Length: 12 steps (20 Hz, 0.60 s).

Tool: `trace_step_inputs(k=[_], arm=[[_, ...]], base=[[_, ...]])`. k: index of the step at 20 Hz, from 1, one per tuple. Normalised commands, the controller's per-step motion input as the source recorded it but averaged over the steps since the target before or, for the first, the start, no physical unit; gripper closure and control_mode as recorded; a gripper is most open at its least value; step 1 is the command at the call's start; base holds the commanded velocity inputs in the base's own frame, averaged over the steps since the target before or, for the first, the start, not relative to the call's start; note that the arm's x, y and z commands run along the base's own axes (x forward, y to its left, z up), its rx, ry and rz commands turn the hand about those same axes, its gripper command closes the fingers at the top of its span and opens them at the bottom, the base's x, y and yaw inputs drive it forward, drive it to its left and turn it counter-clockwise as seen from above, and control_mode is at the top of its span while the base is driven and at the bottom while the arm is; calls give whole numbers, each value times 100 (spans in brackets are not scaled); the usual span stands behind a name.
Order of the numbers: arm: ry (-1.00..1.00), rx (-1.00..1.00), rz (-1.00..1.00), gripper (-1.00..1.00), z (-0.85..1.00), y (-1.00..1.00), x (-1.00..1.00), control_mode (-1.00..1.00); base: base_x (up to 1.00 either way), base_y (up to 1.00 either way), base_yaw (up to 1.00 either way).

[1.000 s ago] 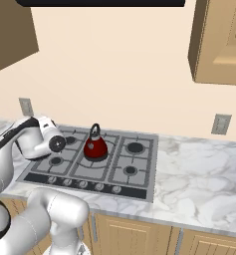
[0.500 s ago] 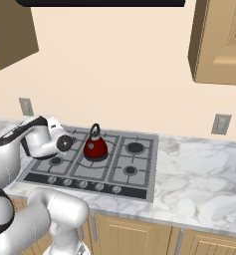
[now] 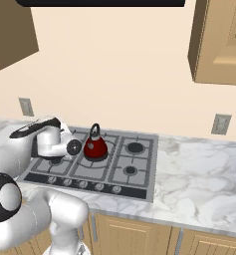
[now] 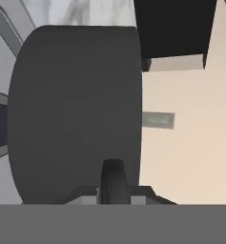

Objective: Pick the kettle from the cabinet and place it on a stove burner. Then pick the pot from the counter and place it on another stove burner. Finally, turn both burners on.

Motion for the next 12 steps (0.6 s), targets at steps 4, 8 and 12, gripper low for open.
trace_step_inputs(k=[4, 8, 12], arm=[[0, 5, 2, 100, -37, 0, 1, -100], [0, 2, 1, 100, -15, 0, 0, -100], [0, 0, 0, 100, -1, -11, -17, -100]], base=[[0, 0, 0], [0, 0, 0], [0, 0, 0]])
